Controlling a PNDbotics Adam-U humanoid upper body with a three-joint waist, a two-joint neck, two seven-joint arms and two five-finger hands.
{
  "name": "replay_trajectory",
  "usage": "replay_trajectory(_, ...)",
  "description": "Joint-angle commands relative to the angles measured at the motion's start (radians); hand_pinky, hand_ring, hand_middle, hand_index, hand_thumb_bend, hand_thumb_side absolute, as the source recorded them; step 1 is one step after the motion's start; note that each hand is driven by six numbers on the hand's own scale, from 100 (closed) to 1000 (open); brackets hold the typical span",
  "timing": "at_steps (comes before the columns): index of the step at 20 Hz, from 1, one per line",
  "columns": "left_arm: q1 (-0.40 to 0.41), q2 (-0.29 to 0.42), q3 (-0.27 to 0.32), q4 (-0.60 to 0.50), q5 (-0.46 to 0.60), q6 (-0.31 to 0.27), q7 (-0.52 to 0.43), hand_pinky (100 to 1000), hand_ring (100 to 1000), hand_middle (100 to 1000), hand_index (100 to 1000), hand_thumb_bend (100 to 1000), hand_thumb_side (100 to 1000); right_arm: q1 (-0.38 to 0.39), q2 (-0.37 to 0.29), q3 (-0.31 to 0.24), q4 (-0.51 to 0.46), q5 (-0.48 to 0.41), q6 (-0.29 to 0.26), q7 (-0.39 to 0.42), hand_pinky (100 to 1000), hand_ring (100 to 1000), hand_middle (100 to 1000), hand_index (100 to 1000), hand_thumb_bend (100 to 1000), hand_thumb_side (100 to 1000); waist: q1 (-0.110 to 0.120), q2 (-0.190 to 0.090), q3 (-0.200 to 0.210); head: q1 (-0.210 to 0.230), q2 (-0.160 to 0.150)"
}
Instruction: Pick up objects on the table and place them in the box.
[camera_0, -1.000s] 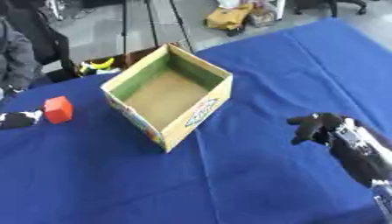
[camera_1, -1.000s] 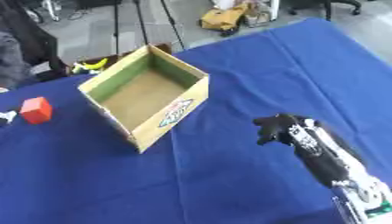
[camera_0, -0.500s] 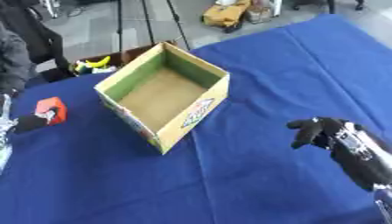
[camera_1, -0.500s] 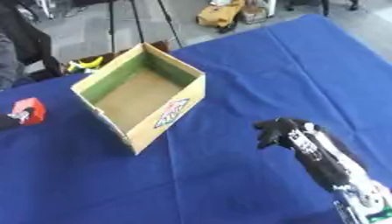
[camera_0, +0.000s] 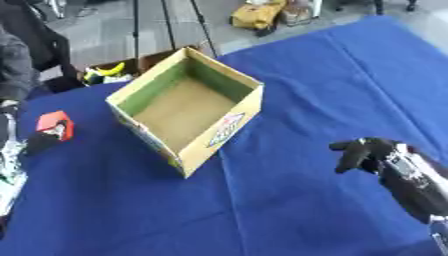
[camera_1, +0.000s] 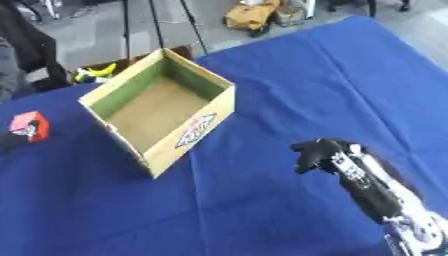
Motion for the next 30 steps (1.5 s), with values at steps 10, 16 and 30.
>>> replay_trajectory(10,-0.003,0.004,-0.011,0.017,0.098,-0.011,0.1,524,733,652,810,475,446,-0.015,-0.012,0.002,-0.023,0.018,-0.001,0.006,638,846,540,537,100,801,0.004,-0.004,-0.008,0.001,-0.017)
replay_trajectory(16,0.002,0.0,-0.013,0.023,0.118,-0.019,0.098,499,708,599,772,372,420,-0.016,-0.011,0.001,-0.022,0.022,-0.001,0.007,638,847,540,537,100,803,0.007,-0.002,-0.009,-0.001,-0.018)
replay_trajectory(30,0.006,0.009,-0.018,0.004,0.181,-0.057,0.146,445,619,508,649,100,331,-0.014,-0.008,0.0,-0.019,0.018,0.0,0.006,638,847,540,537,100,805,0.002,-0.011,-0.005,-0.004,-0.013)
